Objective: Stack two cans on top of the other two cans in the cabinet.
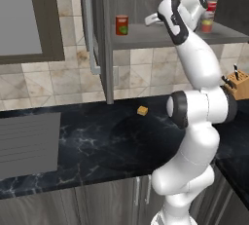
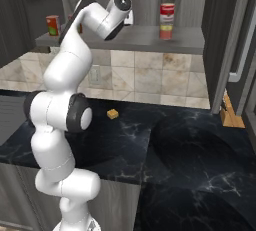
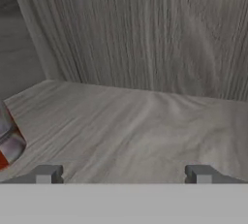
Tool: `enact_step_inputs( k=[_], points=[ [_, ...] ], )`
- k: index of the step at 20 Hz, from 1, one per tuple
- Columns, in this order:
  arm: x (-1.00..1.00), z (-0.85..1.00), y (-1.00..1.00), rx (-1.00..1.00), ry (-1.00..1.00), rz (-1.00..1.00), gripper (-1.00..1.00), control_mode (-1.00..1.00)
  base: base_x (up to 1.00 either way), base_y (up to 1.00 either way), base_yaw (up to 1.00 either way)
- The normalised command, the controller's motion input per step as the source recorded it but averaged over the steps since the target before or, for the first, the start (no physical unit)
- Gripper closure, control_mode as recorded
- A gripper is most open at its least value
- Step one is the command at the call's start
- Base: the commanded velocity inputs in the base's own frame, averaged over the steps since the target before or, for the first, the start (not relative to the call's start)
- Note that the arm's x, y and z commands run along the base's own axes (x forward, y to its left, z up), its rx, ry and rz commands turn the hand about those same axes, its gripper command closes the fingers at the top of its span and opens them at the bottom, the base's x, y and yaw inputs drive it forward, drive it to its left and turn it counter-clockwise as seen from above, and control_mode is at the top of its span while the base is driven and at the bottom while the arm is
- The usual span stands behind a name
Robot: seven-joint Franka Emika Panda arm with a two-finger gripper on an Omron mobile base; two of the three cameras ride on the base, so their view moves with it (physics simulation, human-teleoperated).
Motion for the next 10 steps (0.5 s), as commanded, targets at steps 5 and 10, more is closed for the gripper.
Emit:
enact_step_inputs(
  k=[5, 10],
  points=[
    [-0.03, 0.15, 0.47, 0.00, 0.05, 0.12, -1.00, -1.00, 0.00, 0.00, 0.00],
    [-0.07, 0.11, 0.42, 0.00, 0.00, 0.07, -1.00, -1.00, 0.00, 0.00, 0.00]
  ],
)
